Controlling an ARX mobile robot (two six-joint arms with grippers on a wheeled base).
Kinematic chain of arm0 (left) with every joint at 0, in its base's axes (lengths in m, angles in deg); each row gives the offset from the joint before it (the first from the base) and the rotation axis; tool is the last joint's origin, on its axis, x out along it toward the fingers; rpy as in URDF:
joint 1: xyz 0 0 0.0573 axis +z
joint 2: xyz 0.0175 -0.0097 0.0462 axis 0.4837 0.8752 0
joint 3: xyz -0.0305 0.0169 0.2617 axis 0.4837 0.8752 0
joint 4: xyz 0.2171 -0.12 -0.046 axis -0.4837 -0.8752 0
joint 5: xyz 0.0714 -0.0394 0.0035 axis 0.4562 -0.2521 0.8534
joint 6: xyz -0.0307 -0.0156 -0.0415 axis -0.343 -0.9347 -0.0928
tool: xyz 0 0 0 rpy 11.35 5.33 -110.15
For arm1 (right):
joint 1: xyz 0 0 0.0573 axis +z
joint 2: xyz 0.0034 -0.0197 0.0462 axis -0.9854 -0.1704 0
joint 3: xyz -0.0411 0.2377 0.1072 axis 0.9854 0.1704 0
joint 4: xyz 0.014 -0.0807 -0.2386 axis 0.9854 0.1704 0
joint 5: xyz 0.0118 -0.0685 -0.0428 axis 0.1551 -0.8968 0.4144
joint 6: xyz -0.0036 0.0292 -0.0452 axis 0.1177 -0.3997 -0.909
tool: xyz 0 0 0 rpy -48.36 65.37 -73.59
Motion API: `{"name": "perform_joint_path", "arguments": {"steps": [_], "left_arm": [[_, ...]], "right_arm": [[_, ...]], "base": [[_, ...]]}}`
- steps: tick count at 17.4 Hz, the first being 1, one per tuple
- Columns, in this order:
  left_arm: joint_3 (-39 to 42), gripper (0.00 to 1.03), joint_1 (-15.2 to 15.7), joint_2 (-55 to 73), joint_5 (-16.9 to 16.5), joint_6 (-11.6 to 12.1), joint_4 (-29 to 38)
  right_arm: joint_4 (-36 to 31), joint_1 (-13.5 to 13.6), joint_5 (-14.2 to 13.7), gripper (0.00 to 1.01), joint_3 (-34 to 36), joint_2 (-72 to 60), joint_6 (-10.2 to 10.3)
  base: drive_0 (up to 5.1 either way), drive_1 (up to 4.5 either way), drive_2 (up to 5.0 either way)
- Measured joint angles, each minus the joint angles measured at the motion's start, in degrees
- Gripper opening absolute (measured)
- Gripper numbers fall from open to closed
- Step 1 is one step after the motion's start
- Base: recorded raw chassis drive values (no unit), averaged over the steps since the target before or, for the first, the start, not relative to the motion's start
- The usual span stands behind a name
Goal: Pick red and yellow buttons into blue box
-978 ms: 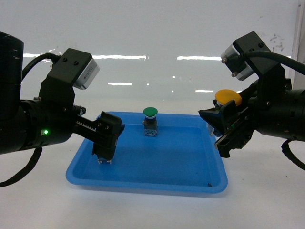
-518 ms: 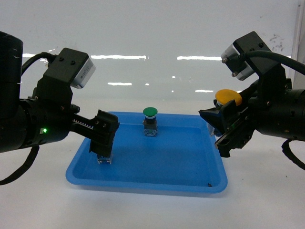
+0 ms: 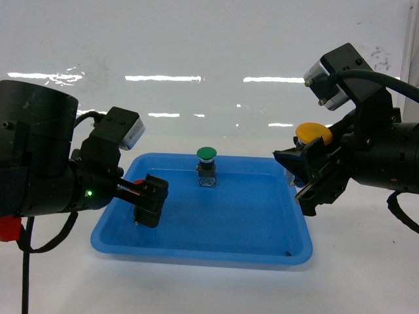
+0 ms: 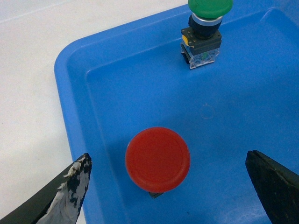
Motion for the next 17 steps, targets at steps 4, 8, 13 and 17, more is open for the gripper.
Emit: {"name": "perform_joint_path", "arguments": {"steps": [4,8,13,17], "left_arm": [[-1.4,0.98,-0.1,1.7,0.6,1.0,-0.3],[-2.0,0.98,0.0,2.7,1.1,2.2,-1.0],[-3.8,0.98,0.7,4.7,1.1,2.5,-3.0],[-4.2,0.98,1.0,5.3,1.0,2.5,-4.3]], "right_arm": [[0.0,0.0,0.0,0.36,0.0,0.0,0.0],[0.0,0.0,0.0,0.36,0.0,0.0,0.0],[0.0,0.0,0.0,0.36,0.0,0.0,0.0],[0.0,0.0,0.0,0.36,0.0,0.0,0.0]], "base": [[0.0,0.00,0.0],[0.0,0.00,0.0],[0.0,0.00,0.0],[0.0,0.00,0.0]]}}
